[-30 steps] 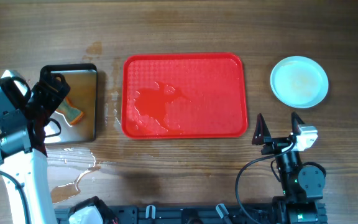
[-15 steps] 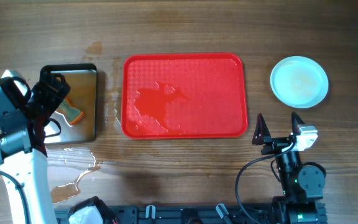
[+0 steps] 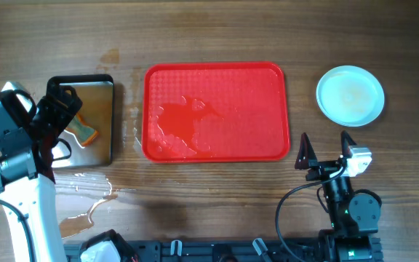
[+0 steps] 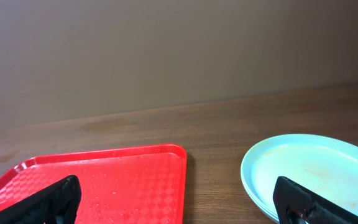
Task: Clean dirty plates on tray and stack at the side
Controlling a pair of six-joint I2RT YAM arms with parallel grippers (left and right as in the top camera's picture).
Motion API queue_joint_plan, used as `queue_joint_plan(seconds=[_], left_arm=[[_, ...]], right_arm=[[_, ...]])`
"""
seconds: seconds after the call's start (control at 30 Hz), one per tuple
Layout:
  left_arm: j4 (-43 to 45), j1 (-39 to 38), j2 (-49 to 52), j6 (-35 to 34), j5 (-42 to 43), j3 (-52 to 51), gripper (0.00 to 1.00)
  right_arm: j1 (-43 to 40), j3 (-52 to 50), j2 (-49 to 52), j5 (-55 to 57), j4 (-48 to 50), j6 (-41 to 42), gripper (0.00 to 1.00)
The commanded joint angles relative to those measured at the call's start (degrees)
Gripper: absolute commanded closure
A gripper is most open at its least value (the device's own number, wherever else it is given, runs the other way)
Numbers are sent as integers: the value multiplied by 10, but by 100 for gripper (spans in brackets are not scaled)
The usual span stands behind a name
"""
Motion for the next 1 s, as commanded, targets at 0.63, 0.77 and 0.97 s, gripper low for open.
queue_joint_plan(seconds=[0.63,0.77,0.97], left_arm=[[-5,-198,-229,3,5,3,0],[-5,-198,-244,3,5,3,0],[-7,-198,-245,3,5,3,0]], right_arm=[[-4,-1,-8,8,1,-10,0],[-4,-1,-8,8,1,-10,0],[-4,-1,-8,8,1,-10,0]])
